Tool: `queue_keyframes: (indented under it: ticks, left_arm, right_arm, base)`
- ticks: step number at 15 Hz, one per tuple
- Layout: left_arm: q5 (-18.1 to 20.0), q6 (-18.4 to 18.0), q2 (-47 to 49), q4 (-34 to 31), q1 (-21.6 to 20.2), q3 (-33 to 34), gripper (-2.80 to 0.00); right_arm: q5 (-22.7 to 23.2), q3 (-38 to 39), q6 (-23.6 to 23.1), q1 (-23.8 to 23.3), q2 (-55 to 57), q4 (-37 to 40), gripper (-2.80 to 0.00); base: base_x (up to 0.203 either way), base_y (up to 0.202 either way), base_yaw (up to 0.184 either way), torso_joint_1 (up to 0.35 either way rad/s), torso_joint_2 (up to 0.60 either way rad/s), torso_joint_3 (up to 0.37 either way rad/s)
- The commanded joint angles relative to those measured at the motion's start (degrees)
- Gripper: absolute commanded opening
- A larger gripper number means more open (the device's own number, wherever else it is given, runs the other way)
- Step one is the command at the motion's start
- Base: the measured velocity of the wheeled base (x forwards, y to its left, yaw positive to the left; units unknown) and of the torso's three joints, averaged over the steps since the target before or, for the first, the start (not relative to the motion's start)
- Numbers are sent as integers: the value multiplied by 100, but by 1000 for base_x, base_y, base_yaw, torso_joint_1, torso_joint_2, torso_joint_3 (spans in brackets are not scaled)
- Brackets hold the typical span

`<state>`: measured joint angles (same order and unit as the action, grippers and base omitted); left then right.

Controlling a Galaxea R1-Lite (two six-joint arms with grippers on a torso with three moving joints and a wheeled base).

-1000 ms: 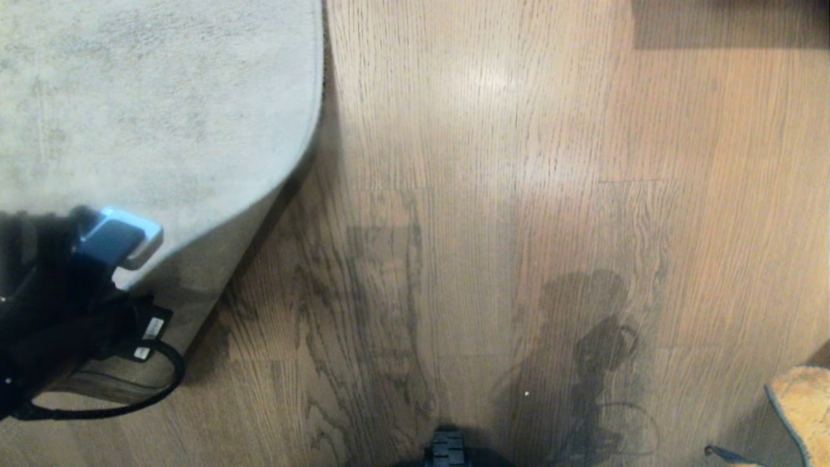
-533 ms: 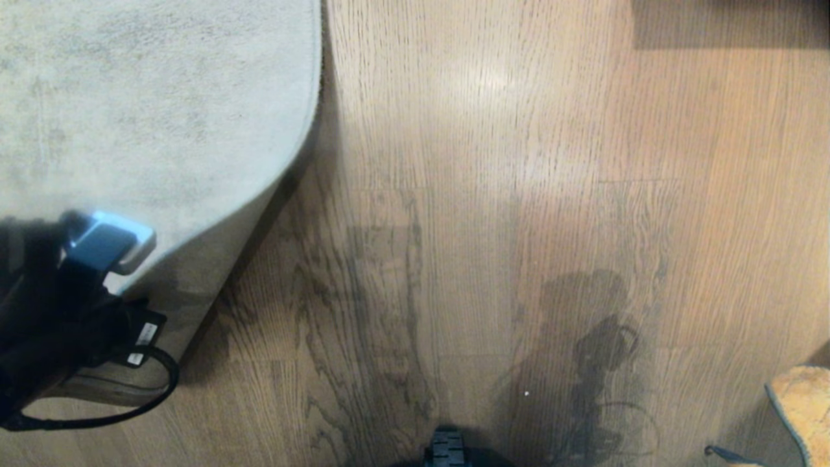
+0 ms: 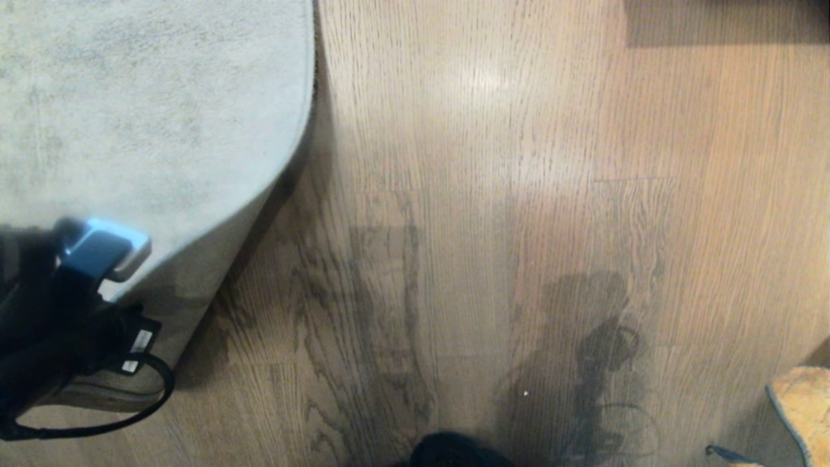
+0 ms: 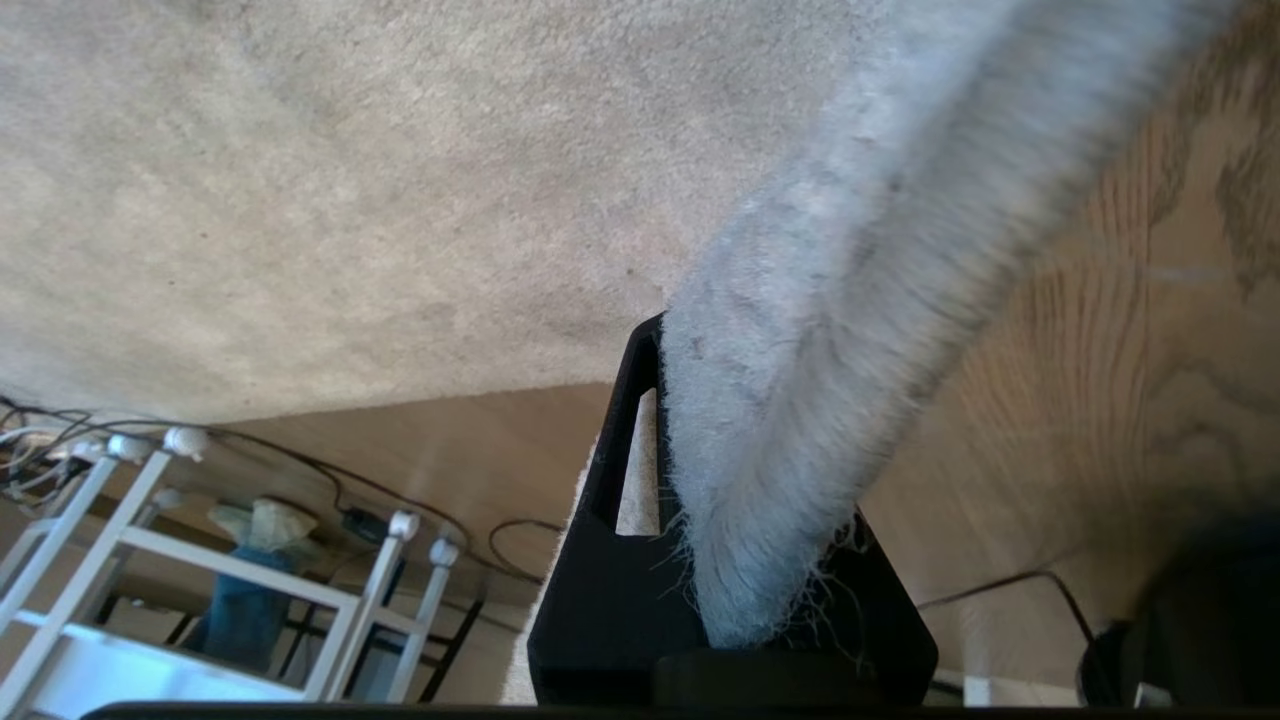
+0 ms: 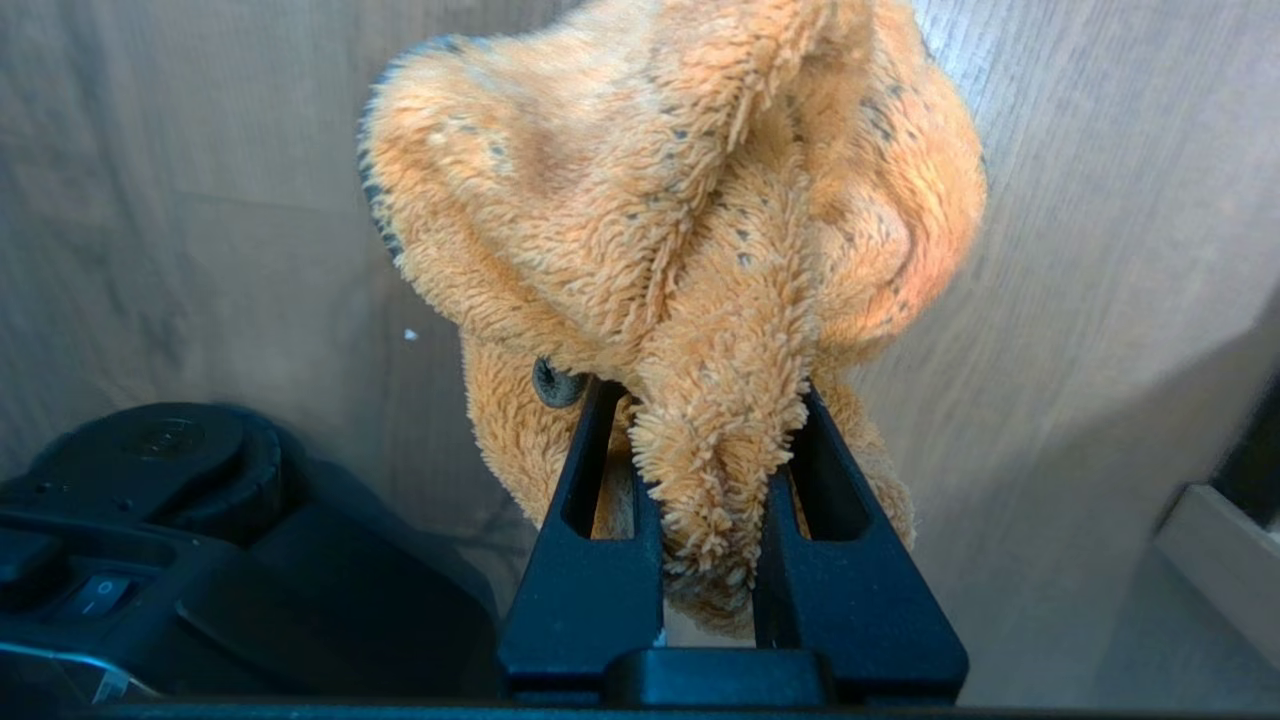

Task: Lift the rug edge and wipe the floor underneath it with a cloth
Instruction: Lift up the carpet

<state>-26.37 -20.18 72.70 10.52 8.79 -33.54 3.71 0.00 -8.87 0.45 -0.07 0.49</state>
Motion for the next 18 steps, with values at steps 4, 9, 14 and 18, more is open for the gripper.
queue_keyframes:
  ticks: [4, 9, 14, 18]
  left_arm:
    - [0, -3, 7, 38, -18, 75, -280]
    - [9, -3, 7, 38, -18, 67, -280]
    - [9, -12, -58, 29, 9, 75, -280]
    - [15, -12, -160, 37, 9, 153, -280]
  right_arm:
    - [7, 0, -3, -1, 7, -5, -280]
    - [8, 0, -1, 1, 7, -5, -280]
    - [7, 0, -2, -1, 7, -5, -280]
    - [7, 0, -1, 0, 7, -5, -280]
  base:
    - [2, 152, -2, 1, 3, 2]
    - [0, 192, -2, 2, 3, 3]
    - [0, 193, -4, 4, 4, 1]
    - [0, 147, -2, 1, 1, 2]
